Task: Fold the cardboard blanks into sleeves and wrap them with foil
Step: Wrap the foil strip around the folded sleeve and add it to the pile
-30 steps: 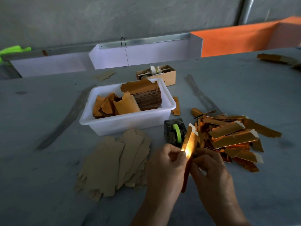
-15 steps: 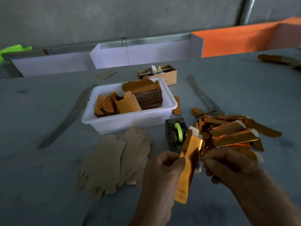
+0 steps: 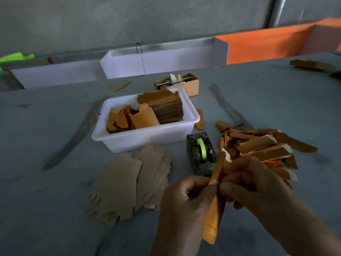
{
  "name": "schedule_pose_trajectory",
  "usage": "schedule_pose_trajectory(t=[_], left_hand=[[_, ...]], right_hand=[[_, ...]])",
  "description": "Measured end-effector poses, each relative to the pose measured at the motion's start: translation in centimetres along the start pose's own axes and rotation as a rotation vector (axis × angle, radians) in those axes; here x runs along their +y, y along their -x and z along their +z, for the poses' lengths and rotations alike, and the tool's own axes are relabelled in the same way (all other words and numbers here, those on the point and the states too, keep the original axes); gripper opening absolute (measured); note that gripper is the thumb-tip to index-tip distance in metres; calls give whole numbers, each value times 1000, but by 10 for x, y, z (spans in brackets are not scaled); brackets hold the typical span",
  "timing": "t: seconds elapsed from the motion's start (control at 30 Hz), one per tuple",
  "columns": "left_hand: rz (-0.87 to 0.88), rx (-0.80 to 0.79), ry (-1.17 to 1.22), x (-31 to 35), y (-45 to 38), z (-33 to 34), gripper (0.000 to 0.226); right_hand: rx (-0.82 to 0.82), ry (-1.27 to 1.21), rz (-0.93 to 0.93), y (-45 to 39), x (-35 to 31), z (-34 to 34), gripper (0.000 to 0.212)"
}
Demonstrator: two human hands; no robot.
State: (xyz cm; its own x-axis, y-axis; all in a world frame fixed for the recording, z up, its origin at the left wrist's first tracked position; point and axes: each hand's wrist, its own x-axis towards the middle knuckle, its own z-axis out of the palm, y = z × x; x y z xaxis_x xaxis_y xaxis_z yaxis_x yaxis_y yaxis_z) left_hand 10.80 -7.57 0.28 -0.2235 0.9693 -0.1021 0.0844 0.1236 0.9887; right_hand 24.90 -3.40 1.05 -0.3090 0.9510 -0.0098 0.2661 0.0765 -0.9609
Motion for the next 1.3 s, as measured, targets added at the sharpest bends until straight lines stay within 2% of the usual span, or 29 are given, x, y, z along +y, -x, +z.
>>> schedule_pose_trajectory(t=[0.23, 0.37, 0.5, 0.57, 0.67, 0.77, 0.9, 1.0, 1.2, 1.3], left_hand=[[13, -60, 35, -1, 0, -2, 20], [-38, -142, 106, -3, -2, -6, 6], [-66, -157, 133, -1, -2, -5, 19], [-76, -147, 135, 0, -2, -3, 12], [-94, -101, 144, -1, -1, 0, 13], [-75, 16, 112, -5, 0, 7, 18], [127, 261, -16, -16, 3, 21, 19], [270, 361, -151, -23, 5, 26, 26], [276, 412, -74, -21, 1, 17, 13], [250, 332, -34, -16, -2, 10, 6]], right_hand=[[8, 37, 54, -2, 5, 1, 23], [17, 73, 44, -3, 8, 1, 22], [35, 186, -3, -4, 8, 2, 24], [54, 241, -29, -3, 7, 3, 25], [90, 350, -53, -2, 3, 7, 27], [149, 432, -70, -1, -3, 12, 28], [223, 535, -85, -1, -13, 14, 32], [239, 556, -86, -2, -16, 14, 33], [232, 674, -33, 2, -13, 9, 33], [241, 400, -13, 5, -6, -4, 38]])
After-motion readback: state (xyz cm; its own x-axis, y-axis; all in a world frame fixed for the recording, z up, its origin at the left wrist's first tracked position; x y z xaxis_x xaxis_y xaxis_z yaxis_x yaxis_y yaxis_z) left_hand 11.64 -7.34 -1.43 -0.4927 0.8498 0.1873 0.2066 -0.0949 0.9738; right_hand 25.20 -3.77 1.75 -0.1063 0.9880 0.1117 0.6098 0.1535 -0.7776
